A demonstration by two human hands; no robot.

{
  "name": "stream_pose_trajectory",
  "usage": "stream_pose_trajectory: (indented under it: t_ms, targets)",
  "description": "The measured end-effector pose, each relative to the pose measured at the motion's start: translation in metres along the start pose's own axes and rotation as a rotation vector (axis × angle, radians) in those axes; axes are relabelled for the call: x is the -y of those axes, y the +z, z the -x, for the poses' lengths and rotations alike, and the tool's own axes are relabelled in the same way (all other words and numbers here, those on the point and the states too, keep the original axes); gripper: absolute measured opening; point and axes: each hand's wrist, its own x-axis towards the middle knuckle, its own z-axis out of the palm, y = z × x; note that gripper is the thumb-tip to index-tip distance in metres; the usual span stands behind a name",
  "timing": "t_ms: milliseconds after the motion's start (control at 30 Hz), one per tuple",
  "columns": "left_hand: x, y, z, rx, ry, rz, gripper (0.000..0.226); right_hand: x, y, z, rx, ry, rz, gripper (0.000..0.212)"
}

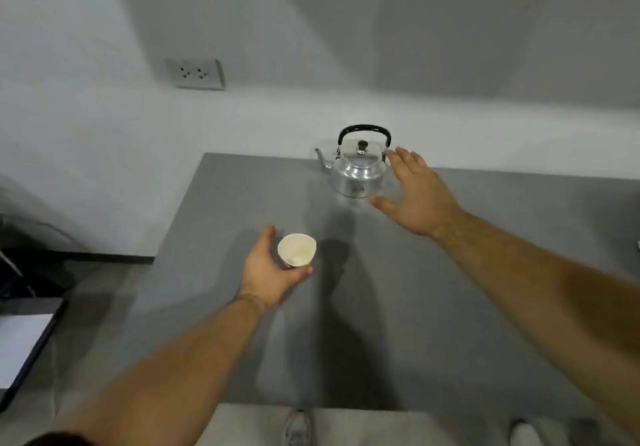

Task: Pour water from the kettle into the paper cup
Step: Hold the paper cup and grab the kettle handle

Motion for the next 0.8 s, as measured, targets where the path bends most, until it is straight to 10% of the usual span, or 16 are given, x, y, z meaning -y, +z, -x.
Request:
stream_pose_trajectory:
  t_ms: [267,800]
  targets:
    - [0.039,0.020,-0.034,0.072,0.018,0.052,0.061,-0.005,0.037,-0.063,0.061,0.085,-0.026,0.096]
    - [0.045,0.031,-0.045,0.028,0.136,-0.022,0.062,-0.018,0.056,-0.222,0.051,0.025,-0.016,0.050]
